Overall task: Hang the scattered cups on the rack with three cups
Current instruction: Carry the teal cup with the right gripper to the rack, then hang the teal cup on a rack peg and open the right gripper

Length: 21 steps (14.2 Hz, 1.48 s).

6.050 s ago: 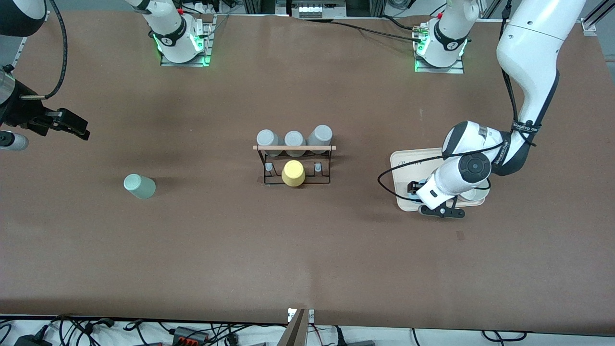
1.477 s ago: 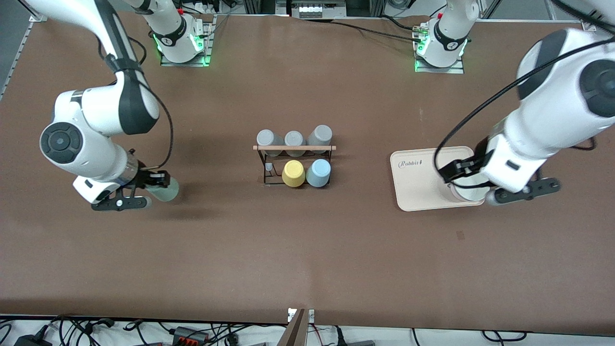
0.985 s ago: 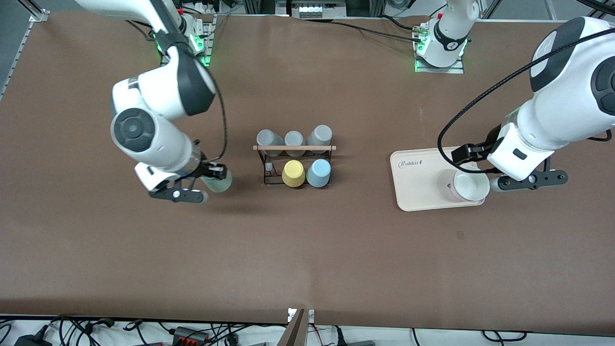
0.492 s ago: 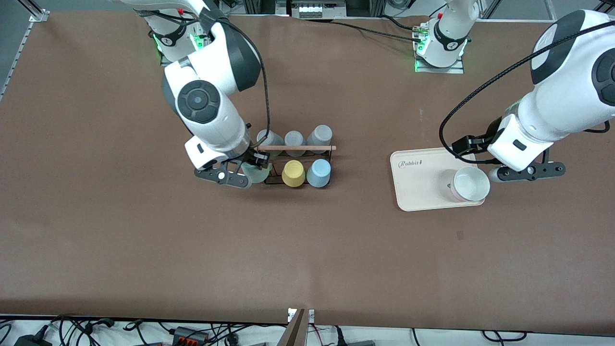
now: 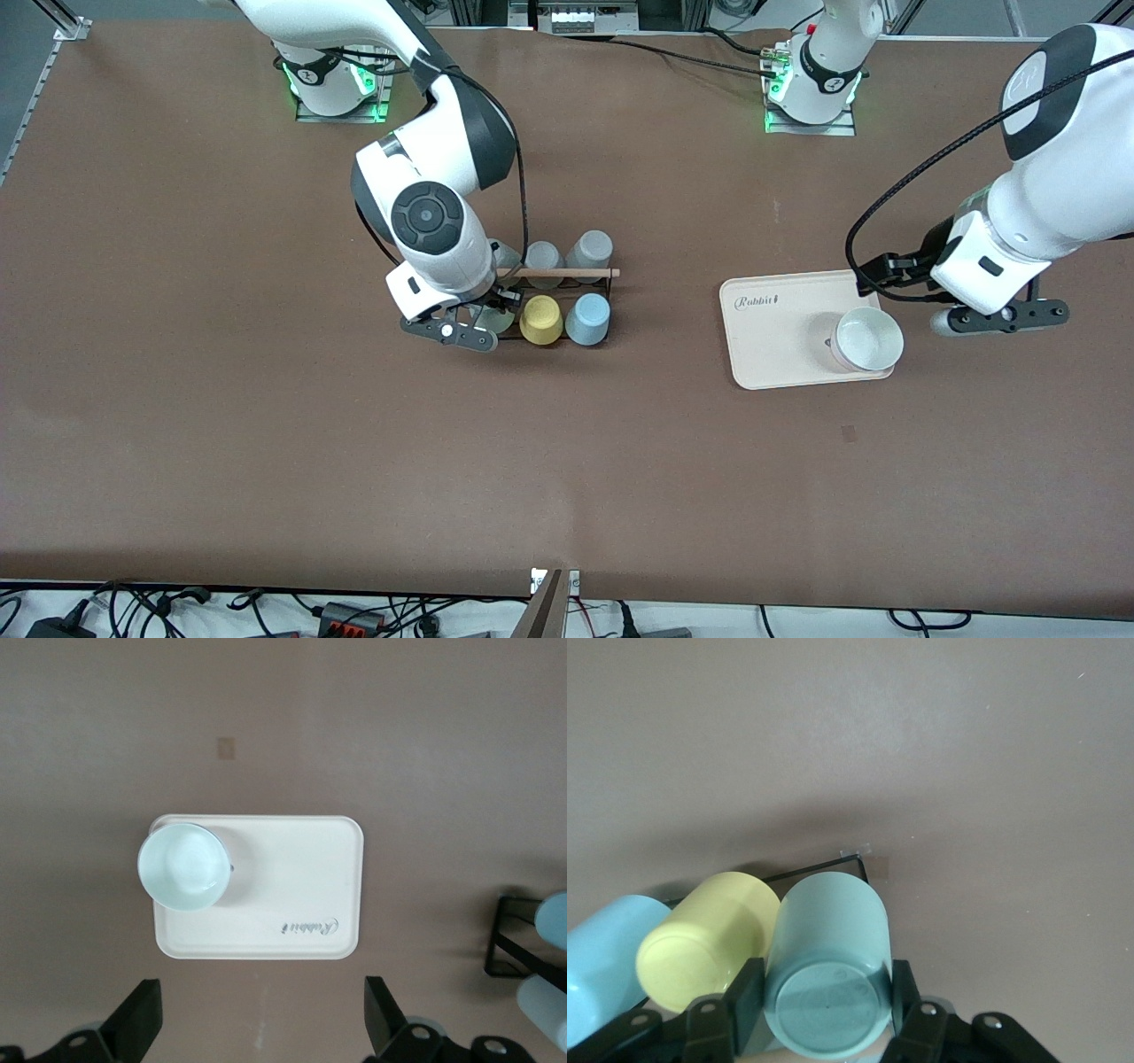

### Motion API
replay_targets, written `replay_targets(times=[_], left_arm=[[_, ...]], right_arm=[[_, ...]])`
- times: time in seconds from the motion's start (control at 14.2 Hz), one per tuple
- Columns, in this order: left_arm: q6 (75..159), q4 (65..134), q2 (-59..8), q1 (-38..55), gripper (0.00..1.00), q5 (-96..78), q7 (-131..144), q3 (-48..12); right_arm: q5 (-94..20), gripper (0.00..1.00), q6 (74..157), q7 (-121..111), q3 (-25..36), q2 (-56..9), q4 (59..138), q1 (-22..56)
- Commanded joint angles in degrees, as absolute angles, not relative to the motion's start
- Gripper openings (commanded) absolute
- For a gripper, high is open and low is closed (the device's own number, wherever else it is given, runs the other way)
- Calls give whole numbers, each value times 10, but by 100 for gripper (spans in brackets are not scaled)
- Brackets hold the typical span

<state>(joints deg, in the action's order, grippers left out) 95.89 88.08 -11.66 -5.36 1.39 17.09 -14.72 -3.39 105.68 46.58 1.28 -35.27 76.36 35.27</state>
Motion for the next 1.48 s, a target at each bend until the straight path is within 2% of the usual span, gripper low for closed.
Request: replay_targets(times=[0.0, 0.28, 0.35, 0.42, 0.49, 0.56, 0.91, 1.06, 1.27, 1.41], left_arm=[[942, 885, -90, 2, 100, 9, 159, -93], [949, 893, -84, 0, 100, 37, 164, -104], [950, 893, -84, -3, 100, 36, 167, -104], [951, 893, -84, -4, 100, 35, 167, -104], [951, 893, -84, -5, 100, 34, 167, -103], [951, 892, -84, -5, 100, 34, 164, -104], [945, 893, -68, -3, 100, 33, 160, -105], [945, 893, -68, -4, 100, 33, 160, -104], [945, 892, -68, -3, 100, 33, 159, -104], [944, 891, -69, -3, 100, 33, 159, -104]], right_arm=[[-37, 28, 1069, 477, 18, -380, 745, 361], [-36, 31, 1071, 475, 18, -391, 746, 361], [-36, 38, 1071, 474, 18, -391, 746, 360], [-38, 61, 1071, 473, 18, -389, 746, 359], [-38, 92, 1071, 469, 19, -387, 744, 359], [-38, 100, 1070, 464, 21, -381, 741, 354], [-34, 100, 1028, 400, 28, -329, 712, 333], [-33, 100, 1009, 362, 53, -315, 708, 315], [-33, 100, 942, 291, 89, -305, 646, 279], [-33, 100, 921, 279, 113, -301, 642, 269]])
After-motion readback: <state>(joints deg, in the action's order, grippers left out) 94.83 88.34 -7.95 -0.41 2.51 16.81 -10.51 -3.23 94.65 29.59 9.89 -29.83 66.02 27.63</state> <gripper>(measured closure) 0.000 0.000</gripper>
